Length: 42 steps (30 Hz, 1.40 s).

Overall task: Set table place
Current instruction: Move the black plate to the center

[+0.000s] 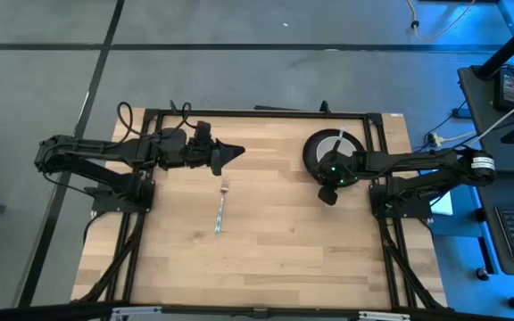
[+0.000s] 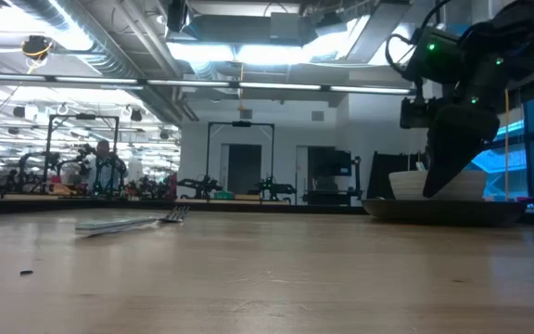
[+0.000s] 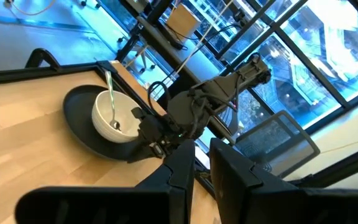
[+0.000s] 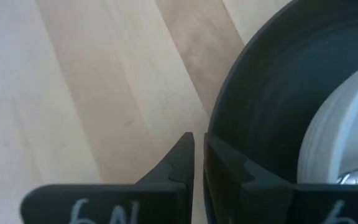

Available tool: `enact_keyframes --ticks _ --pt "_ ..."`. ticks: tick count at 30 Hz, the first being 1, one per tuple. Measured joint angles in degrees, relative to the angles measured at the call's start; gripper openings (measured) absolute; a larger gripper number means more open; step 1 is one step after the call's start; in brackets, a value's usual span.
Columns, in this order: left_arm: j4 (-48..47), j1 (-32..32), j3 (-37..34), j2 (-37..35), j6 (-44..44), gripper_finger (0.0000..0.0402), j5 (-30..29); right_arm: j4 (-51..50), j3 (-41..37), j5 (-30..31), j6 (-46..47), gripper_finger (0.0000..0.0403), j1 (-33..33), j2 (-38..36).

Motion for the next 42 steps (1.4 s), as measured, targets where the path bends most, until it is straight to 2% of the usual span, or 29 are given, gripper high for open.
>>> enact_keyframes --ticks 9,25,33,42 --pt "0.00 -0.02 0.00 0.00 0.01 0.0044 0.00 2.31 0.09 0.30 -0.43 0.0039 0.00 4.57" --pt "0.02 -0.02 -0.02 0.00 -0.03 0.0043 -0.01 1.33 2.21 0.16 -1.33 0.0039 0.00 3.51" --pt "0.02 -0.02 -0.02 0.00 -0.05 0.0043 -0.01 1.32 2.21 -2.72 -0.20 0.0039 0.02 3.51" --pt "0.02 -0.02 -0.02 0.00 -0.08 0.0043 -0.03 1.37 2.19 -2.83 -0.26 0.0039 0.04 3.51"
